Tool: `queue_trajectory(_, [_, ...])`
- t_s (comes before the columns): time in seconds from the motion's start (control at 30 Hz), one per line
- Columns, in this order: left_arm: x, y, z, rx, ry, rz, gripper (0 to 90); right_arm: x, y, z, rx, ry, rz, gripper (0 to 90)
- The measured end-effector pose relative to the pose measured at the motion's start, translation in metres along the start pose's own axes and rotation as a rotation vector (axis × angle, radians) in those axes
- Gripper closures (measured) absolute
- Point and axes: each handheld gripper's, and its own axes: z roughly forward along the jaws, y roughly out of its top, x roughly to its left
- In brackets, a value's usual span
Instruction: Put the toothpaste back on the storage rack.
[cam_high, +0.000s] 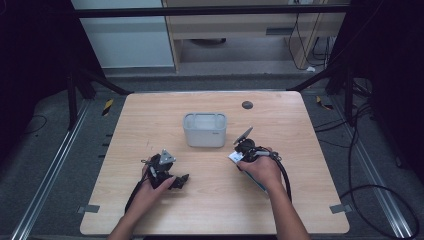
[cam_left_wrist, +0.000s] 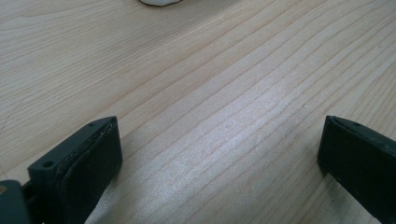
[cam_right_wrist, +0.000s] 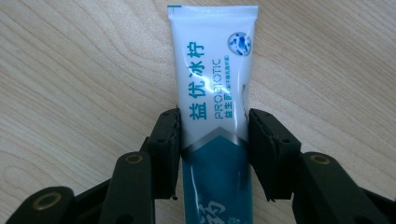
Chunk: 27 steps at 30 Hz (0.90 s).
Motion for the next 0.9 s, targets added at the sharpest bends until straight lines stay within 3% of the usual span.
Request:
queue_trajectory(0.53, [0.0, 0.0, 0.0, 0.0, 0.0, 0.0, 0.0, -0.0005, -0.0001, 0.0014, 0.004, 0.006, 0.0, 57.4])
queue_trajectory(0.9, [0.0001, 0.0, 0.0, 0.0, -0.001, 0.001, 0.0, 0.0021, -0.0028, -0.0002, -0.015, -0.021, -0.012, 65.6])
